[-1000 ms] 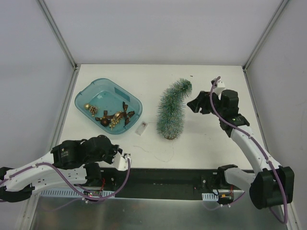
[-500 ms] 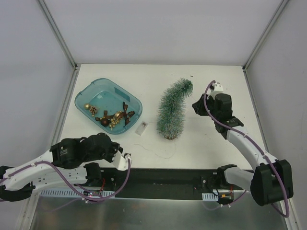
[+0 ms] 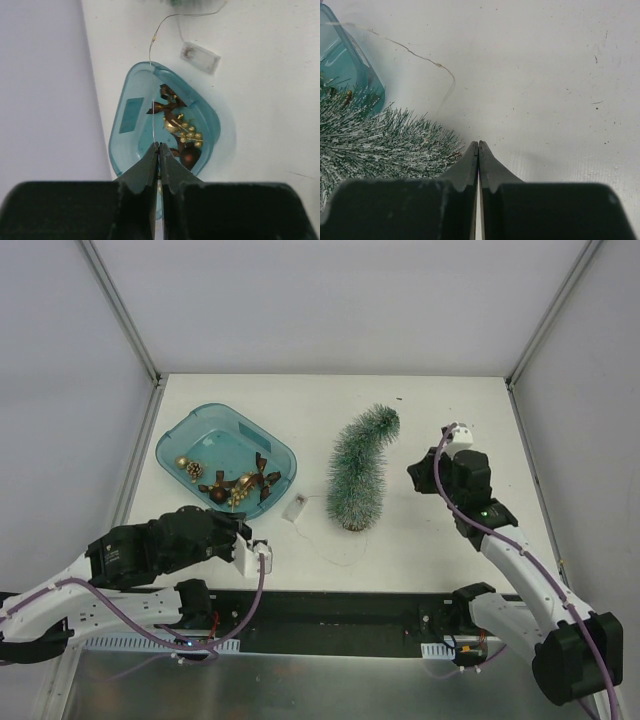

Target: Decorate the small christmas tree

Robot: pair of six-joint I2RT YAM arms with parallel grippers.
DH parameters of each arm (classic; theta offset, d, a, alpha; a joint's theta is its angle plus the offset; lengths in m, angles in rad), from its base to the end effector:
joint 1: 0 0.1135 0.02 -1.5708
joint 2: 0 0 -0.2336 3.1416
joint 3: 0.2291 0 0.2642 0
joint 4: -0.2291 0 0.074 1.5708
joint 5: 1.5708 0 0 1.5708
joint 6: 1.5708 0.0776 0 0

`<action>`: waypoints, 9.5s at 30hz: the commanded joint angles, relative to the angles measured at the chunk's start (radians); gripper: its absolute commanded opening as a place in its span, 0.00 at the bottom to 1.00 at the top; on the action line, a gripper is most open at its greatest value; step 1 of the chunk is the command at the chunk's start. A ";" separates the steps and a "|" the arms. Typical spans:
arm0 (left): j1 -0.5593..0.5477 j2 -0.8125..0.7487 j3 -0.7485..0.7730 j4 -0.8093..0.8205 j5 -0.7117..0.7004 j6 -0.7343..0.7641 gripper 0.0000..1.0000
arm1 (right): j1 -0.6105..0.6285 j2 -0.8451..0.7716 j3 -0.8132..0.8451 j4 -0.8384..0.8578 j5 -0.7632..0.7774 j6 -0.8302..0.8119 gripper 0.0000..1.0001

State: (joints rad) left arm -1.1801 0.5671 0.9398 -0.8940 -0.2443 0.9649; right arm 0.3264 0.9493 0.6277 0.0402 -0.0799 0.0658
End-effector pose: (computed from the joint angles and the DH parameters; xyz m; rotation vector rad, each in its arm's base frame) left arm 0.0822 -0.1502 0.3142 1.7499 1.1197 0.1241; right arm 0.2750 0.0996 0.2370 -0.2978 1.8416 0.3463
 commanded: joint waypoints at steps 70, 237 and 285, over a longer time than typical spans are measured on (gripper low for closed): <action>0.020 -0.190 0.126 0.086 -0.368 0.399 0.05 | 0.227 -0.069 -0.123 0.032 0.292 0.054 0.01; 0.649 1.585 1.367 0.810 0.611 -0.667 0.15 | -0.082 0.968 0.986 0.348 -0.686 0.341 0.20; 0.798 1.013 0.990 0.492 0.697 -0.945 0.99 | -0.080 -0.117 0.092 0.422 -0.177 0.180 0.00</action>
State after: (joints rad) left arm -0.3790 1.6897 1.9766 -0.3958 0.4194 0.0673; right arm 0.1551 0.9817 0.7860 0.5327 -0.3801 0.3637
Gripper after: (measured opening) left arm 0.990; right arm 0.006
